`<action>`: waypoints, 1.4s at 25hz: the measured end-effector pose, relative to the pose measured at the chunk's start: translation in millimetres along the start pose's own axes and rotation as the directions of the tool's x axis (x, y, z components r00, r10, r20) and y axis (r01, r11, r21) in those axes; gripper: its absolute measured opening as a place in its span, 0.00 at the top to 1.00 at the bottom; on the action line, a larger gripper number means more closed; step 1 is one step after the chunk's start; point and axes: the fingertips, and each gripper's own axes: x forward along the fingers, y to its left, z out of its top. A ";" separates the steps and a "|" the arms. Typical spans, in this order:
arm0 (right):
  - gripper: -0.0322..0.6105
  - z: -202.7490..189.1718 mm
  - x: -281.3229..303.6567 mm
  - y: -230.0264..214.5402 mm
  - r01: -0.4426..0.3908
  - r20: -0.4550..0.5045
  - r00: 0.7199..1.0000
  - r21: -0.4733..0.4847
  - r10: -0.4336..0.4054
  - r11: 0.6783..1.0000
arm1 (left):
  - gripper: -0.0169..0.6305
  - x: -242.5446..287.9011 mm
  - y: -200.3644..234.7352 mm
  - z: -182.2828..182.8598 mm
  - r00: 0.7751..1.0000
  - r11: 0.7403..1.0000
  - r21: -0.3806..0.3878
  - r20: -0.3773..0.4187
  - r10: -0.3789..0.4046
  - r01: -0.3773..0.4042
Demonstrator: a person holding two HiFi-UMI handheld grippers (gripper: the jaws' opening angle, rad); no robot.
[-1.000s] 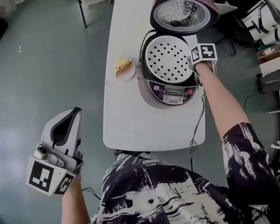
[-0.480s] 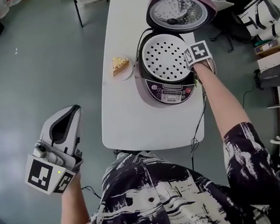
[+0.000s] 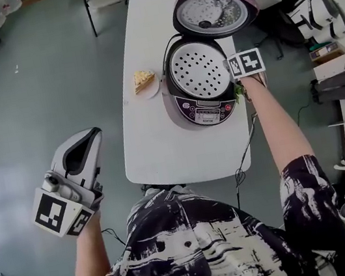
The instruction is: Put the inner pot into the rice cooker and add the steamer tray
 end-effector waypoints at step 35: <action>0.95 -51.8 -319.6 144.5 -0.365 0.851 0.394 -0.200 0.346 0.909 | 0.97 151.9 -189.0 -15.9 0.963 0.958 0.111 -0.064 -0.260 0.266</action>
